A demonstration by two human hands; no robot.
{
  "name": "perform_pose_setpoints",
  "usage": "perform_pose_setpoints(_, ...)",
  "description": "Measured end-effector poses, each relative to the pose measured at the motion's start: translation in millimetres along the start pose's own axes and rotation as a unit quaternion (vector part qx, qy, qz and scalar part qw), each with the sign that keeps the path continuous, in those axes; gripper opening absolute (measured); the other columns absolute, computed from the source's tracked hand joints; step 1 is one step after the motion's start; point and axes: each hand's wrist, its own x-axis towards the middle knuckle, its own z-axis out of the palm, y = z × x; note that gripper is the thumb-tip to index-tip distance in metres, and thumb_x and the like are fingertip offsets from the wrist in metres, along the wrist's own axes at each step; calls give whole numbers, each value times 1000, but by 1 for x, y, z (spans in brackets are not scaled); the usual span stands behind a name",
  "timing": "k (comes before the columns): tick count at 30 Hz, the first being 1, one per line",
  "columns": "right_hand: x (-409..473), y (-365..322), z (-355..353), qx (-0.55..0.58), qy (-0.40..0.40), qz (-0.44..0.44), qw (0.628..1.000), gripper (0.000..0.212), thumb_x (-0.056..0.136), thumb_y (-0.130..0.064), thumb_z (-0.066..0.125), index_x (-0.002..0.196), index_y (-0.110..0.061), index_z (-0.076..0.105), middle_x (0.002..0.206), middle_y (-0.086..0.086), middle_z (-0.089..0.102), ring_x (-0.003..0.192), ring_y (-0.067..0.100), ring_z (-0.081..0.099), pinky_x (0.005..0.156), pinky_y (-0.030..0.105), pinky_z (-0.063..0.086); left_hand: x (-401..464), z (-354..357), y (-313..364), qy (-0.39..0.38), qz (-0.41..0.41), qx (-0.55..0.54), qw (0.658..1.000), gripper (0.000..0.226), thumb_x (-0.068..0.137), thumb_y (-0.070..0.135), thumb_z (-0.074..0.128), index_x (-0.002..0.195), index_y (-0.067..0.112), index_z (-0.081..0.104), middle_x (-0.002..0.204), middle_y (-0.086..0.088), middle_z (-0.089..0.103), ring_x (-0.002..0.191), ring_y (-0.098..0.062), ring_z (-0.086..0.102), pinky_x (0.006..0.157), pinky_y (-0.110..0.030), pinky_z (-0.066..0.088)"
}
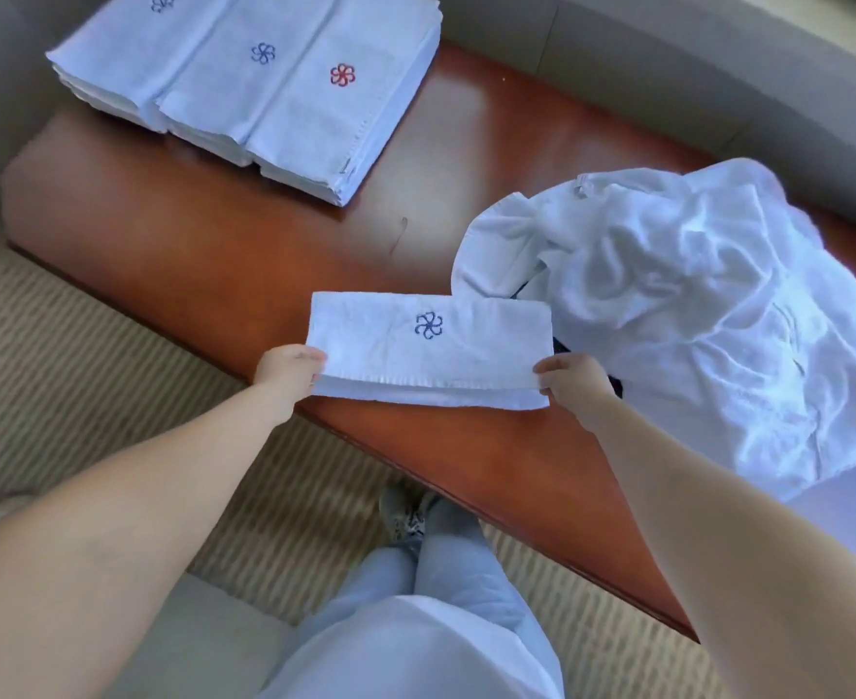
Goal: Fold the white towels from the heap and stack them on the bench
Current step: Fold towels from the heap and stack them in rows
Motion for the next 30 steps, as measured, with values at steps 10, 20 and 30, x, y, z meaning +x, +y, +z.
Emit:
perform_pose_setpoints(10,-5,26,22,-83,56,-37,994,13,84,-20,53,84,-22,66,85,1,70,80,23,65,70,35,52,10,4,-42,15,14,28,999,17,94,4,58,88,14,70,109,-7,68,94,-23,69,78,-32,60)
perform_pose_setpoints(20,-7,44,42,-197,43,-42,979,8,91,-24,51,87,-25,58,83,-2,65,72,18,60,55,29,42,16,10,-53,28,74,215,973,25,90,10,44,92,30,60,107,5,62,83,-19,60,58,-29,43)
perform_pose_setpoints(30,-8,1,65,-364,110,-188,906,33,90,-22,58,123,-23,61,130,4,45,121,27,43,98,38,41,1,41,-17,31,280,411,867,34,98,27,57,132,21,55,148,-1,34,138,-27,30,109,-44,40)
